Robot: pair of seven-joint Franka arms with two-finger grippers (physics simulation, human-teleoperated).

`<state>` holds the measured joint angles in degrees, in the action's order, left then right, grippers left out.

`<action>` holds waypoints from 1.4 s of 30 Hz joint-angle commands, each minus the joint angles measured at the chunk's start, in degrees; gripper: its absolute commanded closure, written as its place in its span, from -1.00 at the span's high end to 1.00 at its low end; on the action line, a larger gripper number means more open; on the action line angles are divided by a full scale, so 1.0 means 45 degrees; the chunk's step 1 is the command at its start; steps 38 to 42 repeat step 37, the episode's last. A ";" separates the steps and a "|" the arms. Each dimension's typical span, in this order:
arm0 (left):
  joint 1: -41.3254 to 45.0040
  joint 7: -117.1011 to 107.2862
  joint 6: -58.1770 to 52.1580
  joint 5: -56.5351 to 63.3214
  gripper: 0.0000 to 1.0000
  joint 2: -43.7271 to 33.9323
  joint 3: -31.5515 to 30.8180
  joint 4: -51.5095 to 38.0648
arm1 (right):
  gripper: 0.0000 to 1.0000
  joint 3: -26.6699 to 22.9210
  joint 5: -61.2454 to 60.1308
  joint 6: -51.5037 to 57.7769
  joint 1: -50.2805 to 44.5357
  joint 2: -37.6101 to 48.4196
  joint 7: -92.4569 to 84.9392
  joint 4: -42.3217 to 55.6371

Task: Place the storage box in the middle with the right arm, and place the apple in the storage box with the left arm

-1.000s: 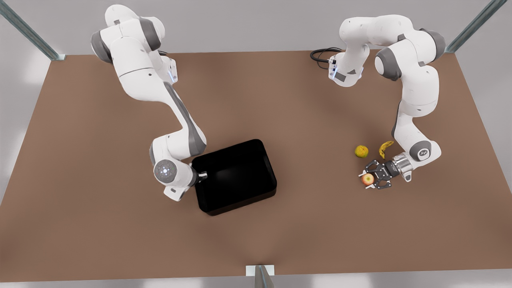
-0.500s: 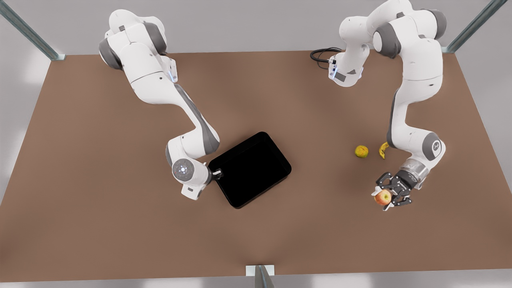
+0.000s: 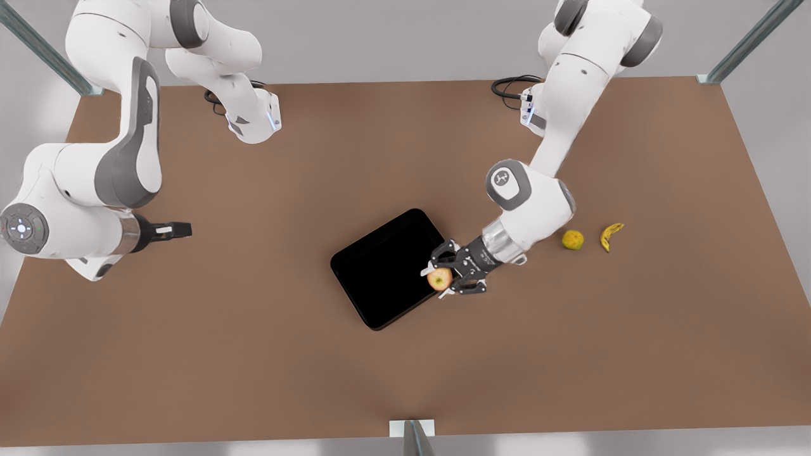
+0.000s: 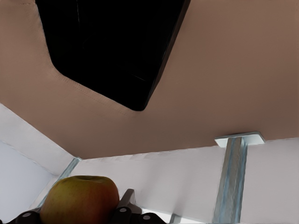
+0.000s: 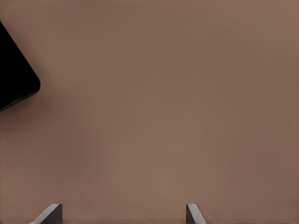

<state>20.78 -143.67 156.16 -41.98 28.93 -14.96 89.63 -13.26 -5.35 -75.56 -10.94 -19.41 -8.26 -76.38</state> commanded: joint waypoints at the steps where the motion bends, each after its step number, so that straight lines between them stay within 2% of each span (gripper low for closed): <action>1: -0.0049 0.0171 -0.0385 0.3409 -0.55 0.0114 -0.0248 -0.0229 | 1.00 -0.0002 -0.0002 -0.0025 0.0010 -0.0022 0.0000 0.0000; 3: 0.0146 -0.1801 -0.0463 0.4737 -0.55 0.0232 -0.0386 -0.0639 | 1.00 -0.0002 -0.0041 -0.0044 -0.0009 -0.0081 0.0000 0.0000; 5: 0.0362 -0.4652 -0.0561 0.7294 -0.50 0.0446 -0.1107 -0.0893 | 1.00 0.0018 -0.0041 -0.0122 -0.0009 -0.0178 0.0000 0.0000; 6: 0.0362 -0.4988 -0.0697 0.7649 0.35 0.0505 -0.1206 -0.1050 | 1.00 0.0018 -0.0041 -0.0142 -0.0009 -0.0179 0.0000 0.0000; 7: 0.0401 -0.5222 -0.0932 0.7766 0.81 0.0564 -0.1595 -0.1128 | 1.00 0.0018 -0.0041 -0.0142 -0.0009 -0.0198 0.0000 0.0000; 8: 0.0459 -0.5709 -0.1243 0.8175 1.00 0.0699 -0.1987 -0.1615 | 1.00 0.0018 -0.0119 -0.0161 -0.0009 -0.0198 0.0000 0.0000; 14: 0.0440 -0.5965 -0.1518 0.8880 1.00 0.0915 -0.2066 -0.1733 | 1.00 0.0018 -0.0119 -0.0220 -0.0009 -0.0218 -0.0019 0.0000; 16: 0.0323 -0.5497 -0.2826 0.9055 1.00 0.0799 -0.1929 -0.2300 | 1.00 0.0018 -0.0119 -0.0220 -0.0009 -0.0218 -0.0019 0.0000; 17: 0.0186 -0.3859 -0.3645 0.8978 1.00 0.0077 -0.1695 -0.2164 | 1.00 0.0018 -0.0119 -0.0220 -0.0009 -0.0218 -0.0019 0.0000; 19: 0.0088 -0.1982 -0.6048 0.8900 1.00 -0.1095 0.0081 -0.1929 | 1.00 0.0018 -0.0119 -0.0220 -0.0009 -0.0198 -0.0019 0.0000; 20: 0.0049 -0.0718 -0.6477 0.8919 1.00 -0.1641 0.0745 -0.1346 | 1.00 0.0018 -0.0100 -0.0278 -0.0009 -0.0043 -0.0058 0.0000; 21: -0.0106 0.1489 -0.6694 0.8880 1.00 -0.2169 0.1468 -0.0700 | 1.00 0.0018 -0.0060 -0.0298 0.0010 0.0406 -0.0136 -0.0019; 22: -0.0614 0.4517 -0.7162 0.8861 1.00 -0.2405 0.1587 -0.0523 | 1.00 0.0018 -0.0021 -0.0298 0.0088 0.0836 -0.0136 -0.0058; 24: -0.1493 1.2660 -0.8235 0.7983 1.00 -0.3401 0.2621 0.0668 | 1.00 0.0018 -0.0002 -0.1587 0.0342 0.2126 -0.0176 -0.1952; 27: -0.3524 2.6723 -1.1849 0.7513 0.99 -0.4513 0.3559 0.0649 | 1.00 0.0018 0.0174 -0.1685 0.0342 0.2126 -0.0176 -0.2011; 29: -0.3779 3.3037 -1.5380 0.8545 1.00 -0.5666 0.4184 0.0005 | 1.00 0.0018 0.0194 -0.1763 0.0323 0.2126 -0.0176 -0.2051; 31: -0.3760 3.2844 -1.5913 0.9212 1.00 -0.5532 0.3559 -0.0695 | 1.00 0.0018 0.0194 -0.1763 0.0323 0.2107 -0.0176 -0.2031; 32: -0.3759 3.2726 -1.7044 0.9115 1.00 -0.4302 0.3247 -0.2727 | 1.00 0.0018 0.0194 -0.1763 0.0323 0.2087 -0.0195 -0.2031; 34: -0.3681 3.2336 -1.6851 0.9231 1.00 -0.2855 0.3267 -0.4194 | 1.00 -0.0002 0.0194 -0.1743 0.0323 0.2068 -0.0429 -0.2031; 42: -0.3603 3.2101 -1.6831 0.9251 1.00 -0.2835 0.3169 -0.4194 | 1.00 -0.0002 0.0194 -0.1724 0.0303 0.2048 -0.0429 -0.2031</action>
